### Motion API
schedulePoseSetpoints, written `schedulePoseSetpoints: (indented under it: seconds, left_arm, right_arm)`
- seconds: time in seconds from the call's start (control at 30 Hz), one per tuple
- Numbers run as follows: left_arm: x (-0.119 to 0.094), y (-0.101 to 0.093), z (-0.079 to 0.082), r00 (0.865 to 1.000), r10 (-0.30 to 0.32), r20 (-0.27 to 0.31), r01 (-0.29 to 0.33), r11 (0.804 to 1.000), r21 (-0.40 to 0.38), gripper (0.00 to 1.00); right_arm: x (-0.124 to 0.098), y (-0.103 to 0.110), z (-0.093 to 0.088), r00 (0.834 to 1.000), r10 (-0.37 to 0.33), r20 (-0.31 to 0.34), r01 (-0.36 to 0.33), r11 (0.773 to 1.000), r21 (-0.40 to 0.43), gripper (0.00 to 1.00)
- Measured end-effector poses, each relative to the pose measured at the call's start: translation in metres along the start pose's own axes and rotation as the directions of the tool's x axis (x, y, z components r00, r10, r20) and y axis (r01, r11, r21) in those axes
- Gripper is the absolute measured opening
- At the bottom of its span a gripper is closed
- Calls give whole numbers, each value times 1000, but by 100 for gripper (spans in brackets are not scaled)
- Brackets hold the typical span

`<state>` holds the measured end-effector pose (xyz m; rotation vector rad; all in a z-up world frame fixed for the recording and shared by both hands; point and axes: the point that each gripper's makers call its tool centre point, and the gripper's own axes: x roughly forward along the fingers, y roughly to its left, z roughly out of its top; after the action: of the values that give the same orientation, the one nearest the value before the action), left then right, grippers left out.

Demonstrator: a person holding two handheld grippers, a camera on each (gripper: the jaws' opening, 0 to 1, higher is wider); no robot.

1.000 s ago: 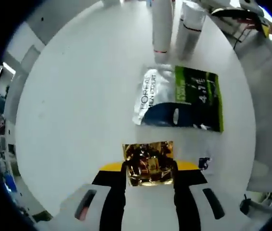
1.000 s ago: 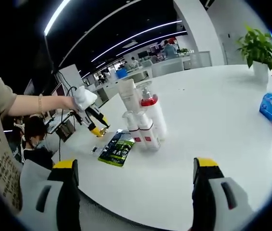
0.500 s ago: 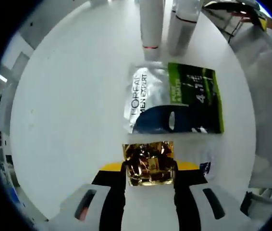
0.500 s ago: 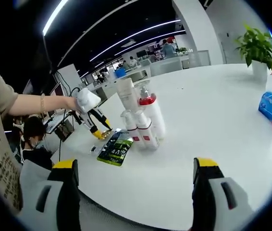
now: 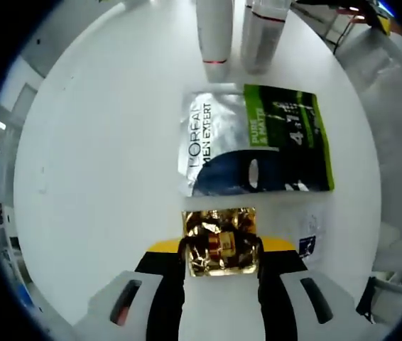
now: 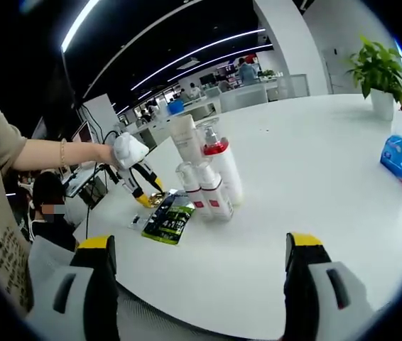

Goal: Arrange the skincare products in the storage area until every visible bottle or jar stands upright without overlapping.

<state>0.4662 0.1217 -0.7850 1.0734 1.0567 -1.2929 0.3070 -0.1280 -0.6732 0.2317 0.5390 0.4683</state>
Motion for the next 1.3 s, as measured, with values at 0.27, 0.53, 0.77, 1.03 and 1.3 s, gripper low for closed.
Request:
schedulePoseSetpoints:
  seconds: [0.27, 0.53, 0.77, 1.03, 1.3]
  left_arm:
    - [0, 0, 0, 1000, 7, -1, -6, 1000, 6, 37]
    - [-2, 1, -1, 1000, 15, -2, -15, 1000, -2, 37]
    - [-6, 1, 2, 1000, 20, 17, -19, 1000, -20, 40]
    - [-15, -1, 3, 999, 32, 44, -29, 997, -67, 45]
    - [-28, -8, 2, 994, 60, 89, -45, 986, -158, 55]
  right_arm:
    - [0, 0, 0, 1000, -3, 1, 3, 1000, 2, 99]
    - [-1, 0, 1, 1000, -2, 4, 2, 1000, 3, 100]
    - [-1, 2, 2, 1000, 1, 7, -1, 1000, 3, 100]
    - [-1, 2, 3, 1000, 5, 13, -5, 1000, -1, 100]
    - [-1, 4, 3, 1000, 17, 17, -17, 1000, -14, 100]
